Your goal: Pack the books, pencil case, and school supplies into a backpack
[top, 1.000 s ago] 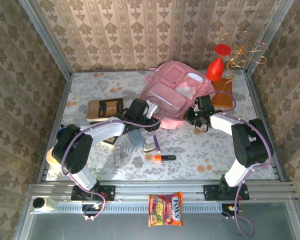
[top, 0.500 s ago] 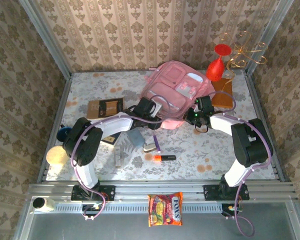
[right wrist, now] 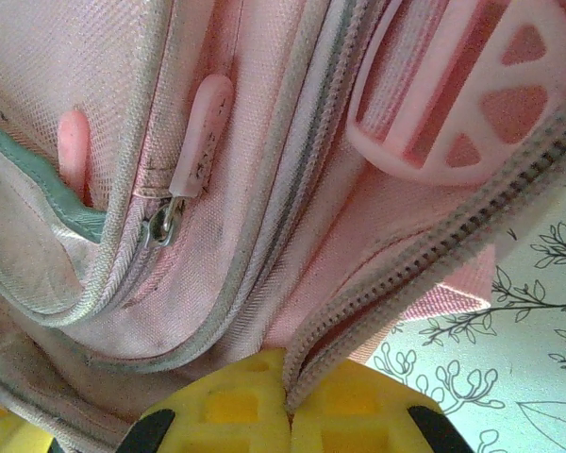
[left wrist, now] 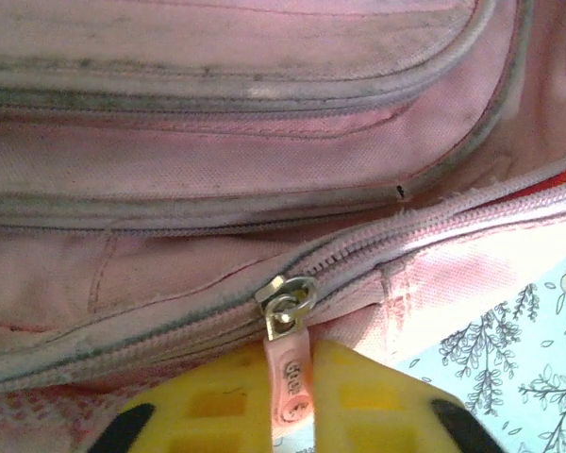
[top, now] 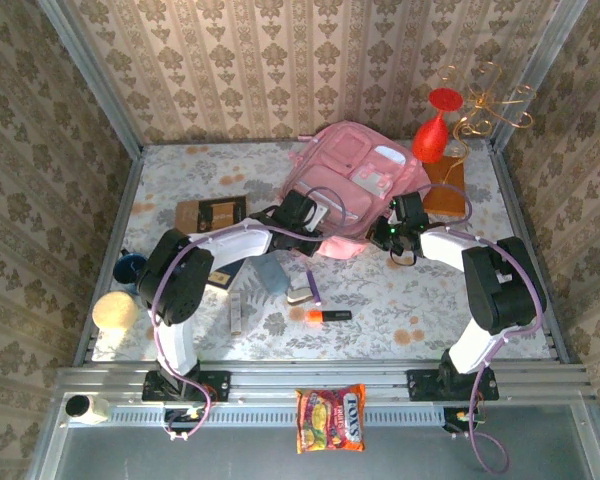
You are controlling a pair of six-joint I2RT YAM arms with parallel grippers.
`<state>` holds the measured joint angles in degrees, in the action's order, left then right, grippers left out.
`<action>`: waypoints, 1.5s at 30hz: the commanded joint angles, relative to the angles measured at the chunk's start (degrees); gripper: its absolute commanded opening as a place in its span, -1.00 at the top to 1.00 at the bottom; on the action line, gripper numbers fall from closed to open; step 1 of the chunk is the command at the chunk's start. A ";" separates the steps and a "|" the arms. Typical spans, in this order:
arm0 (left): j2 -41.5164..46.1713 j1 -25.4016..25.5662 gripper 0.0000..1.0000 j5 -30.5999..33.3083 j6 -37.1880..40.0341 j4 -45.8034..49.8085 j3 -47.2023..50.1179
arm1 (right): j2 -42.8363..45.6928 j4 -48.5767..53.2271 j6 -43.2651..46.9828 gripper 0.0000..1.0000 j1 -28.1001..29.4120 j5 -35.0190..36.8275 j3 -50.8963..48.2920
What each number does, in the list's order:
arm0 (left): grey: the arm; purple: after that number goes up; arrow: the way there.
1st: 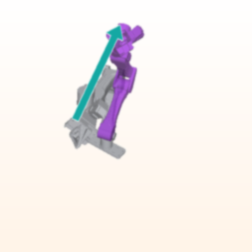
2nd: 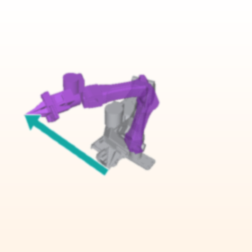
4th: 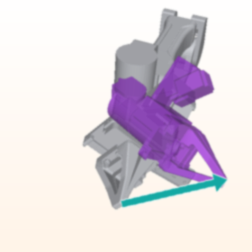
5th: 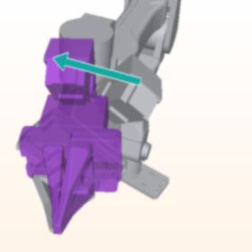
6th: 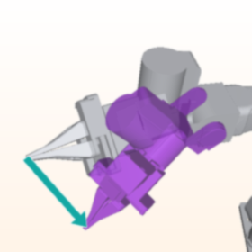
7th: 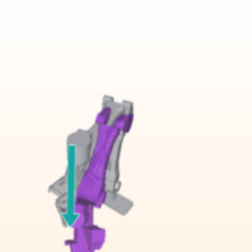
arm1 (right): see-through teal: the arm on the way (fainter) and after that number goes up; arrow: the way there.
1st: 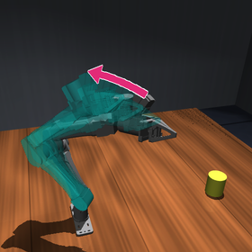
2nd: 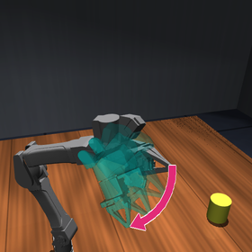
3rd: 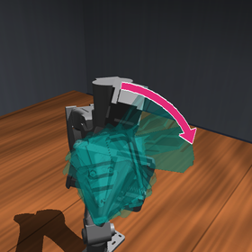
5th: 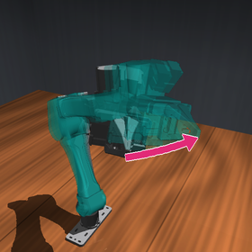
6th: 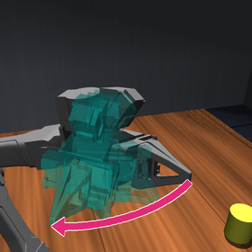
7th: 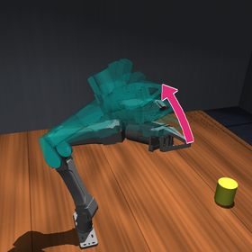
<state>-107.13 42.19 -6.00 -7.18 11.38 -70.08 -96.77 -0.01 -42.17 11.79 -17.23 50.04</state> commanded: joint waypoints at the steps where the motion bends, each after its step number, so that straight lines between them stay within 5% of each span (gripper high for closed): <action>1: 0.59 -0.83 0.90 0.02 1.33 2.59 0.45 | 0.09 0.13 1.23 1.00 -0.90 -0.44 -0.19; 22: 7.43 -7.30 1.00 7.91 2.25 3.26 9.51 | -0.31 9.10 10.07 1.00 -3.09 6.18 5.45; 37: 12.33 -5.70 1.00 -8.05 2.19 -2.41 13.72 | -4.98 8.22 12.46 0.98 -0.32 1.40 13.31; 45: 11.16 -2.50 1.00 -10.35 0.59 -4.39 11.79 | -9.59 16.75 16.94 0.61 -0.08 6.63 22.13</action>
<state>-96.47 38.00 -12.51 -5.78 7.60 -56.99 -106.63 14.87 -28.42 11.29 -13.63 69.49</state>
